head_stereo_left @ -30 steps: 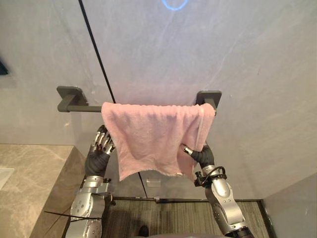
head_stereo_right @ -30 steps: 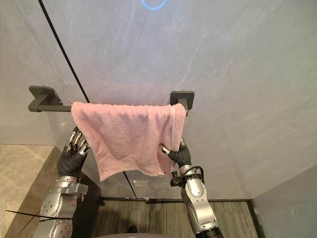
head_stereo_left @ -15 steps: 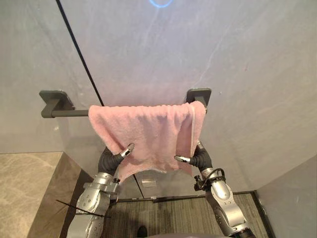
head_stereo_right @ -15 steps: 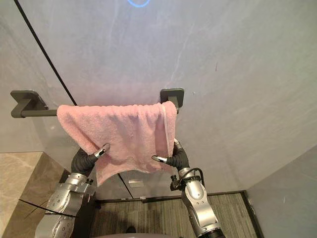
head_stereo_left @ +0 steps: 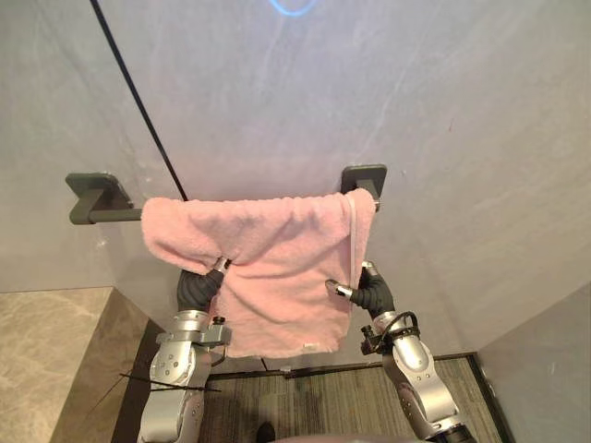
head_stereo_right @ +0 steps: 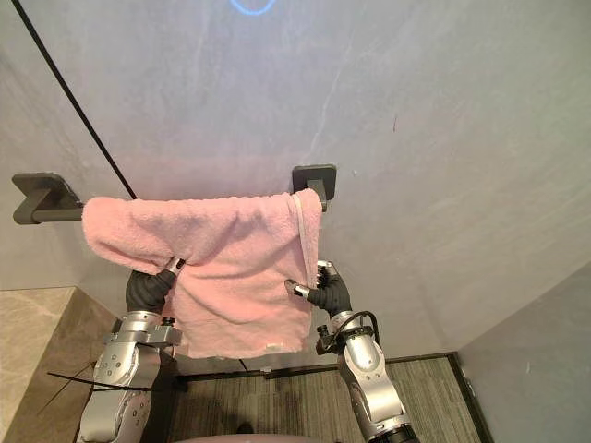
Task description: Organize washtable
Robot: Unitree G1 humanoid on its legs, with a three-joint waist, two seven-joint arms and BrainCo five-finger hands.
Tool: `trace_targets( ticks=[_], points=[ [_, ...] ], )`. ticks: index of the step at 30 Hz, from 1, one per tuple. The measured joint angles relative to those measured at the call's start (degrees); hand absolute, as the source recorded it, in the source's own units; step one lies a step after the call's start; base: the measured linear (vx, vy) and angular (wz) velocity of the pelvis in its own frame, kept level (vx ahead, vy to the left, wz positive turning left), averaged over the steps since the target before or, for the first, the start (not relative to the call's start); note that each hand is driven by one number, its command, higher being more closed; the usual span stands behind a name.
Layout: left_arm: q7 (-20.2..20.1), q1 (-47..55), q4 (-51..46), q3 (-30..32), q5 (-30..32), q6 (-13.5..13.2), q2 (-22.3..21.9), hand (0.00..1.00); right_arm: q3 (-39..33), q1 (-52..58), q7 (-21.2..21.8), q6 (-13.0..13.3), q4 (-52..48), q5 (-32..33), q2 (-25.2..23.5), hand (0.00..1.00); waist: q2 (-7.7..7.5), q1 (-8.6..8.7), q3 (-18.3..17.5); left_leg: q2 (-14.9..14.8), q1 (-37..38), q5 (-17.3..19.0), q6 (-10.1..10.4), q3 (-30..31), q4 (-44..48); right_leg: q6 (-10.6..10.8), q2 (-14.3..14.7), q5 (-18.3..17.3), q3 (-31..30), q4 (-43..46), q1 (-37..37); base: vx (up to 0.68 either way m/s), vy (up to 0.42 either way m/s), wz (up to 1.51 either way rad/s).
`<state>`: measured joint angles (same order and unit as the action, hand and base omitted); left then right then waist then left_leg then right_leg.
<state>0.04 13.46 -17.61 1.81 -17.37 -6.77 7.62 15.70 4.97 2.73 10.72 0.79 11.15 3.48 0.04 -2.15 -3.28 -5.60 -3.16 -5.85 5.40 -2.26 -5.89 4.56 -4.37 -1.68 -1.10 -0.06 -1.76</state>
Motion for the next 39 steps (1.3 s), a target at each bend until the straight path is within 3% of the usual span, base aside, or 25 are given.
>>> trace_targets(
  ticks=[10,11,32,39],
  points=[
    [1.4,0.9,-1.1,3.5,0.2,-0.1,-3.1,1.0,4.3,-0.7,1.1,0.0,0.0,0.0,-1.4,1.0,0.12,-0.21,-0.4,0.0,0.1,0.0,0.0,0.6,0.0,0.0,0.0,0.0,0.9,0.0,0.6,0.0,-0.003,0.03],
    [1.4,0.9,-1.1,3.6,0.2,-0.1,-3.2,0.0,4.4,-0.7,1.1,0.0,0.0,0.0,-1.4,0.0,0.12,-0.2,-0.5,0.0,0.1,0.0,0.0,0.6,0.0,0.0,0.0,0.0,0.9,0.0,0.6,0.0,0.0,0.0],
    [-0.2,3.9,4.2,5.5,4.7,0.0,-5.3,0.0,0.7,3.8,1.4,-0.7,0.1,-0.5,-1.2,0.0,0.12,-0.14,-0.4,0.0,0.2,0.0,0.0,0.6,0.0,0.1,0.0,-0.1,0.9,0.0,0.6,0.0,0.0,0.0],
    [-3.5,5.8,13.1,5.7,9.6,2.4,-5.6,0.0,-0.8,8.7,3.9,-2.5,5.3,-2.9,-0.7,0.0,0.08,-0.2,-0.5,0.0,0.4,0.0,0.0,0.6,0.0,0.1,0.0,-0.1,0.9,0.1,0.7,0.0,0.0,0.0]
  ],
)
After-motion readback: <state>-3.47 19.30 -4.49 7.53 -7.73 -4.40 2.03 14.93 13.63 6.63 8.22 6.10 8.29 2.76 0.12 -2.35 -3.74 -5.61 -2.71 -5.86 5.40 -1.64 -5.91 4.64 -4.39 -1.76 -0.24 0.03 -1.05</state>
